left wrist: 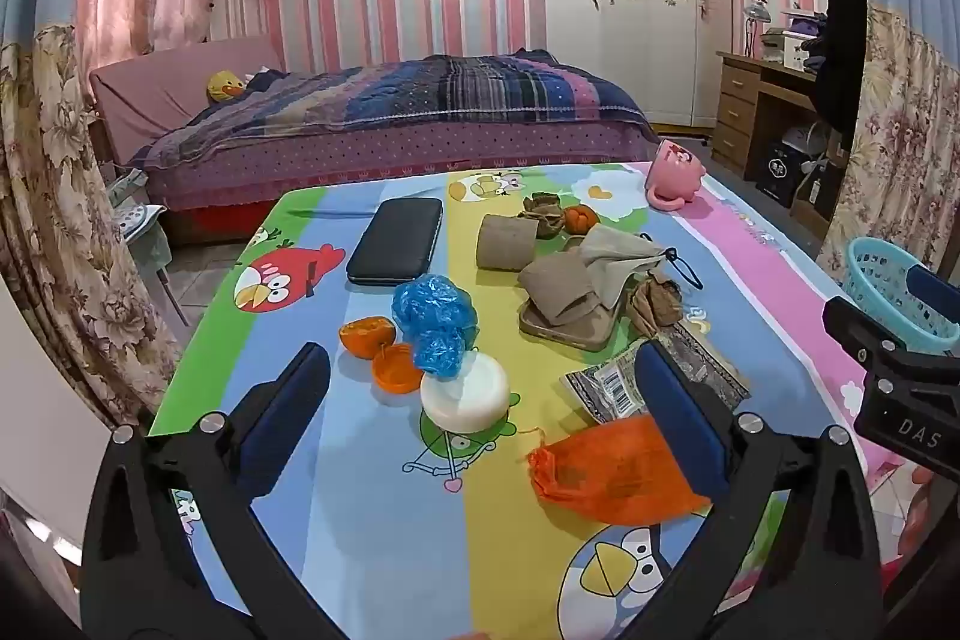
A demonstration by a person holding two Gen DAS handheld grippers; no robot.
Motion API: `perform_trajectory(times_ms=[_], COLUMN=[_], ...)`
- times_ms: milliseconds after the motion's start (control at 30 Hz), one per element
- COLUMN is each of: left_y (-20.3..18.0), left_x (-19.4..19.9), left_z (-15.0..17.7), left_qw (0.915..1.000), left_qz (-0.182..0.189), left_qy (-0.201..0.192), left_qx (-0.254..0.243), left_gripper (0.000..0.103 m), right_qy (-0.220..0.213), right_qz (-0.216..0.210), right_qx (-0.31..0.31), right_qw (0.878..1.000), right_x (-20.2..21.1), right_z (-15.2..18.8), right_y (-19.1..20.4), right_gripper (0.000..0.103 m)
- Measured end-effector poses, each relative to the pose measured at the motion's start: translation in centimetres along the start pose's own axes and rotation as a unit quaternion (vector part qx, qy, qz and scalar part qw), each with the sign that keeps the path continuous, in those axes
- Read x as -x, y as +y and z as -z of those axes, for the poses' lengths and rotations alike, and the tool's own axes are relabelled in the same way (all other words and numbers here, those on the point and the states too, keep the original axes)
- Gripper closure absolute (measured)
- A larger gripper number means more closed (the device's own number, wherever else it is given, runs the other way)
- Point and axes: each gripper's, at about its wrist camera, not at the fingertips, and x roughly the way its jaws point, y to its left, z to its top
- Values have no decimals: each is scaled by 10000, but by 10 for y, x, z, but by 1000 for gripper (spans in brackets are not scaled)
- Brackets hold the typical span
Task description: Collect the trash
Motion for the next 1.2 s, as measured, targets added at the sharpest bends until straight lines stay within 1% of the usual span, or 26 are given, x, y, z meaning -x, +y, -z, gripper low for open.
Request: perform_trajectory(times_ms=[233, 267, 467, 533, 700, 933, 1200], left_y=[2, 2, -1, -1, 4, 5, 7], left_x=[0, -1, -6, -4, 2, -1, -3], left_z=[-1, -1, -3, -3, -3, 0, -1], left_qw=[10000, 10000, 10000, 10000, 10000, 9999, 9998], left_qz=[-36, -40, -34, -21, -18, -39, 19], left_qy=[4, 10, 26, 19, -9, 6, 37], left_qx=[47, 57, 75, 63, 95, 100, 210], left_gripper=[5, 5, 5, 5, 5, 5, 5], right_qy=[-11, -32, -58, -82, -92, -128, -137], right_qz=[2, -22, -26, -21, -19, -14, -12], right_qx=[38, -30, -47, -14, -13, -30, -30], right_qw=[10000, 10000, 10000, 10000, 10000, 9999, 9999], right_x=[0, 3, 0, 4, 4, 3, 4], right_z=[-1, -1, -1, -2, -1, -1, -1], right_y=[2, -6, -8, 1, -1, 3, 4], right_gripper=[4, 4, 4, 4, 4, 4, 4])
